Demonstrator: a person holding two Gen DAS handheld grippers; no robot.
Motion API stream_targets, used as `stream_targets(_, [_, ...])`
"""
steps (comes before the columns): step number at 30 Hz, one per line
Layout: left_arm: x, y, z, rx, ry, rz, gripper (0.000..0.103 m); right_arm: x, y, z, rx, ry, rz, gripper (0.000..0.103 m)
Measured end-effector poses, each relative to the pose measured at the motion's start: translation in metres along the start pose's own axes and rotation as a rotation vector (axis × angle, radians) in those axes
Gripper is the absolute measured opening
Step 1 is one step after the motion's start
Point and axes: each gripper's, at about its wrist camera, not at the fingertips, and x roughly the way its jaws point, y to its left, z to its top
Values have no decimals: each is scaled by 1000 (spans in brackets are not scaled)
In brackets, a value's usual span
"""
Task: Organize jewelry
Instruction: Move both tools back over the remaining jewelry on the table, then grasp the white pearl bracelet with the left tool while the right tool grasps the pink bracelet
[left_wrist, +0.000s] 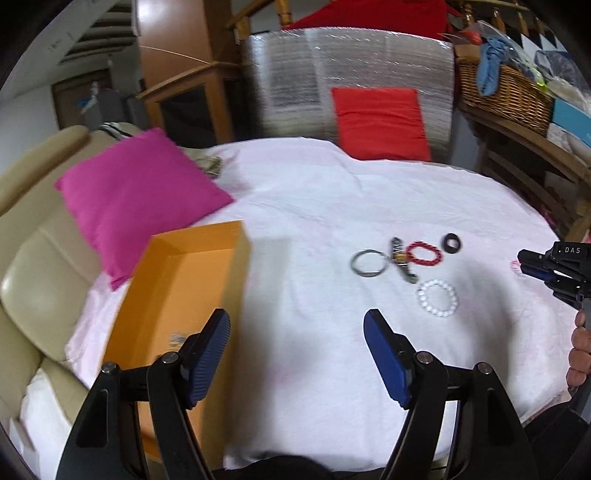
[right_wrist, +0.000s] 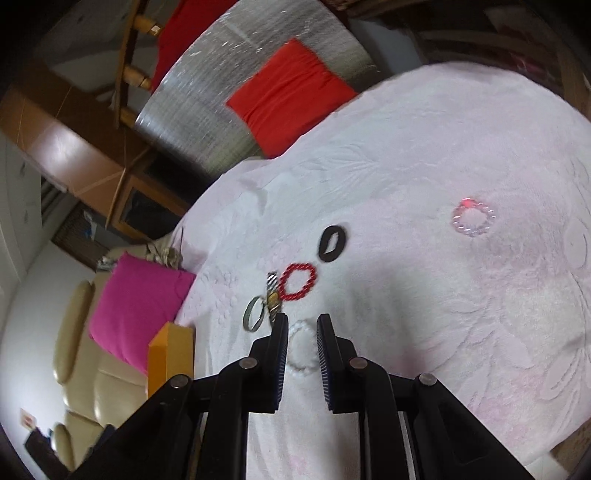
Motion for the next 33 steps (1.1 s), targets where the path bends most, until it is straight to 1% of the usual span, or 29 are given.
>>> stream_targets(4, [26,-16,9,9,36,-75,75,5,-27,12,53,36,11,19])
stream_targets(10, [78,-59,20,10,151,-184,75,11,-52,21,71,86,10,21])
stream_targets(12, [90,-77,21,29,178,-201,75,9,-59,23,82,80,-2,21])
stream_targets(15, [113,-108,23,70,217,-213,75,-4,-76,30,128,28,2,21])
stream_targets(16, [123,-120,24,87,243,-224,75,-7,-80,32,141,15,-2,21])
stream_targets(18, [139,-137,23,105,289,-221,75,-12,-91,39,166,-11,-37,22])
stream_targets(20, [149,-149,22,119,303,-224,75,-11,-100,47,183,-22,-73,31])
stream_targets(22, [156,-159,22,133,309,-229,75,-8,-107,55,195,-34,-109,34])
stream_targets(26, [173,-166,18,136,350,-240,75,2,-118,69,215,-39,-156,34])
stream_targets(29, [180,-174,13,134,378,-288,75,12,-121,80,218,-50,-197,34])
stream_targets(33, [179,-186,8,186,361,-291,75,31,-122,90,190,-19,-260,34])
